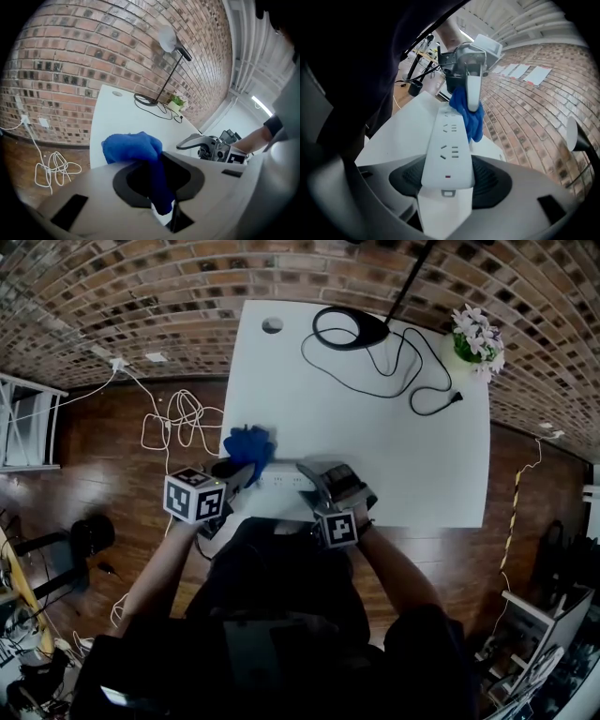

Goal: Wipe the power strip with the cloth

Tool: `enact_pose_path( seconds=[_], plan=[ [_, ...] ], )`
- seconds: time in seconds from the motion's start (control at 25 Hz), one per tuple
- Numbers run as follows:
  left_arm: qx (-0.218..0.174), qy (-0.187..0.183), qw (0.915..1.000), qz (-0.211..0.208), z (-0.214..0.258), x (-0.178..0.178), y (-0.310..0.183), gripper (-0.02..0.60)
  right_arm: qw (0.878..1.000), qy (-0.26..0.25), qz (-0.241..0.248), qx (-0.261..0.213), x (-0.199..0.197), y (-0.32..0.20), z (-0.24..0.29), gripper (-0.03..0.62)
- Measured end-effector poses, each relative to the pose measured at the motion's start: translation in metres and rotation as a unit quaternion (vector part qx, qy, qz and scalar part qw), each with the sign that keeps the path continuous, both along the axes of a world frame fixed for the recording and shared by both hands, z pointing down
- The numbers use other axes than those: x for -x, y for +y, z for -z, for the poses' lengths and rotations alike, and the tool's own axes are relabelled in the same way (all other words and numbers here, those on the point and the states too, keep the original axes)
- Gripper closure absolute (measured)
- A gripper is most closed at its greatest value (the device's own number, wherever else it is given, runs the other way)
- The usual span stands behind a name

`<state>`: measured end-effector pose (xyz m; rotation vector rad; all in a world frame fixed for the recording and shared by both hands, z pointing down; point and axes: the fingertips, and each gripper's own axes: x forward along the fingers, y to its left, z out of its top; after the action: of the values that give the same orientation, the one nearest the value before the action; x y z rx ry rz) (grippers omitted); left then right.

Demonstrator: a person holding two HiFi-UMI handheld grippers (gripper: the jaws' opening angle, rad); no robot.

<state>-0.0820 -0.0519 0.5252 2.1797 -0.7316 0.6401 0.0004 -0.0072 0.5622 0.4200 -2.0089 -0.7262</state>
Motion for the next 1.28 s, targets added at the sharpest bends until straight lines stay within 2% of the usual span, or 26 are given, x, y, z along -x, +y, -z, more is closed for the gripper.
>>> enact_pose_path(
  seconds=[0.12, 0.28, 0.44, 0.64, 0.8, 1.0, 1.08, 1.2, 1.28],
  plan=[
    [-0.013, -0.017, 0.9998, -0.002, -0.004, -0.003, 0.007, 0.522, 1.0, 0.007, -0.006, -0.01, 0.001, 0.001, 0.0, 0.328],
    [0.017, -0.01, 0.9998, 0.01, -0.008, -0.005, 0.007, 0.522, 1.0, 0.004, -0.011, -0.003, -0.001, 0.007, -0.001, 0.326],
    [-0.016, -0.04, 0.9987, -0.026, -0.005, -0.008, 0.016, 0.523, 1.0, 0.006, -0.008, -0.016, 0.002, 0.008, 0.002, 0.327],
    [0.024, -0.006, 0.9995, -0.017, -0.007, -0.004, 0.025, 0.523, 0.999, 0.018, 0.0, -0.036, 0.002, 0.012, 0.003, 0.33],
    [0.058, 0.025, 0.9978, -0.021, -0.006, -0.005, 0.029, 0.523, 0.999, 0.026, 0.007, -0.023, 0.002, 0.012, 0.0, 0.329],
    [0.024, 0.001, 0.9982, -0.055, -0.004, -0.017, 0.032, 0.523, 0.999, 0.018, -0.001, 0.03, 0.0, 0.013, -0.002, 0.327],
    [0.031, 0.011, 0.9981, -0.053, -0.004, -0.02, 0.036, 0.523, 0.999, 0.018, -0.004, 0.038, 0.0, 0.015, -0.002, 0.324],
    [0.058, 0.035, 0.9958, -0.061, -0.002, -0.023, 0.041, 0.523, 1.0, 0.025, -0.001, 0.016, 0.001, 0.017, 0.001, 0.327],
    [0.08, 0.066, 0.9929, -0.058, 0.004, -0.021, 0.037, 0.525, 1.0, 0.027, 0.011, -0.002, 0.003, 0.023, 0.001, 0.329]
  ],
)
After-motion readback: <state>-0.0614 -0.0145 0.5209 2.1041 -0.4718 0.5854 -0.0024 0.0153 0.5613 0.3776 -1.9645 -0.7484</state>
